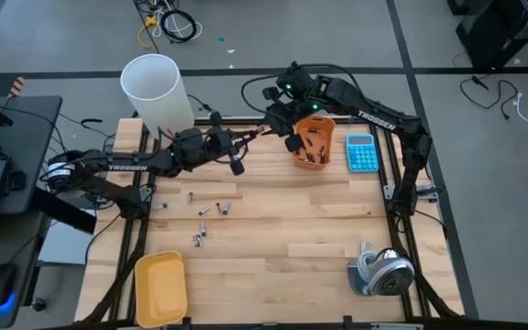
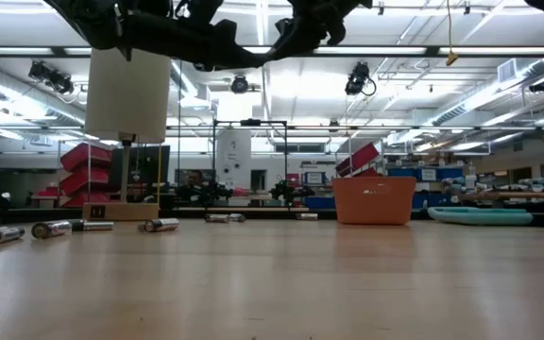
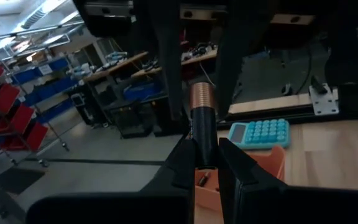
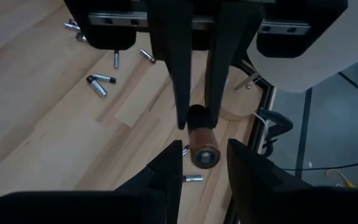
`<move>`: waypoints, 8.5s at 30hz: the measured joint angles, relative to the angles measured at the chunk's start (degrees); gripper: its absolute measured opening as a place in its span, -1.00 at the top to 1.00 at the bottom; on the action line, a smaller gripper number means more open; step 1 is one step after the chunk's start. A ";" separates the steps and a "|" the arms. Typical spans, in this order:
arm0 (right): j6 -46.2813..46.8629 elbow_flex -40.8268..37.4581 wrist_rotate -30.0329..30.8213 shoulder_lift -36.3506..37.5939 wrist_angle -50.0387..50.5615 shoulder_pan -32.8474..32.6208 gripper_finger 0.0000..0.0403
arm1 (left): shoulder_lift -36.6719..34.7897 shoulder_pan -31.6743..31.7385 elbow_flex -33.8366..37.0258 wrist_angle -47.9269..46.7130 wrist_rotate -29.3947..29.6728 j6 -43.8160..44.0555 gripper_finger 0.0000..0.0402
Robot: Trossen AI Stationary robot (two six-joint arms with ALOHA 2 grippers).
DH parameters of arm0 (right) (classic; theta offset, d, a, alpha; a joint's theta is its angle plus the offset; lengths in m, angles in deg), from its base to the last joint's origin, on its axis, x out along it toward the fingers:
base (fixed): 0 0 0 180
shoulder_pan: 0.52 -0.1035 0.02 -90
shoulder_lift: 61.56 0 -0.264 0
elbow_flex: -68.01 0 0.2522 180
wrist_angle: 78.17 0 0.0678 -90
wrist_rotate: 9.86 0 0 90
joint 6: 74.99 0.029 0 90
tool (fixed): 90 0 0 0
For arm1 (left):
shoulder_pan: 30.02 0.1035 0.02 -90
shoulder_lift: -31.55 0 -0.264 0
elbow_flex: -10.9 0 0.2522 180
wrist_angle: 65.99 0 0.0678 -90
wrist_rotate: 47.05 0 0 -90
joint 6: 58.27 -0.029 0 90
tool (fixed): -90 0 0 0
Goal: Sort batteries
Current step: Put the black battery into the orange bin, then put the silver battery into the yellow bin
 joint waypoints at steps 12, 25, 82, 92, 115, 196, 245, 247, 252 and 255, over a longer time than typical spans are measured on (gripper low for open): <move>-0.04 0.00 -0.19 -0.02 -0.68 -1.08 0.48 | 0.00 0.00 0.00 0.40 -0.04 -0.12 0.86; -0.04 0.00 -0.13 -0.02 -0.60 -1.05 0.76 | 0.00 0.00 0.00 0.94 -2.06 -0.17 0.84; 38.01 -28.39 8.15 -0.09 8.63 20.41 0.43 | 0.02 0.83 0.00 -10.21 9.26 1.95 0.29; 34.60 -28.39 0.39 -0.07 6.42 20.41 0.38 | 0.02 -0.36 0.00 -17.16 6.12 4.81 0.29; 23.95 -28.39 -14.93 4.88 0.64 11.96 0.39 | -3.49 -4.76 -4.09 -24.00 -0.03 3.03 0.29; 51.37 -31.98 38.57 -2.62 -47.20 -7.76 0.37 | -13.11 -35.27 -3.80 -74.85 31.25 39.19 0.29; 68.73 2.16 19.39 -28.23 -16.00 -2.67 0.38 | -12.98 -35.86 -3.80 -79.79 37.45 45.47 0.29; 70.02 2.03 19.32 -29.33 -16.14 -2.74 0.38 | -13.00 -36.00 -3.80 -79.79 37.47 46.20 0.29; 74.16 2.14 18.33 -29.33 -16.25 -2.51 0.40 | -13.00 -36.41 -3.80 -80.26 37.04 46.93 0.29; 76.18 2.13 17.99 -29.34 -16.36 -2.06 0.40 | -13.00 -36.54 -3.80 -80.30 36.96 46.92 0.29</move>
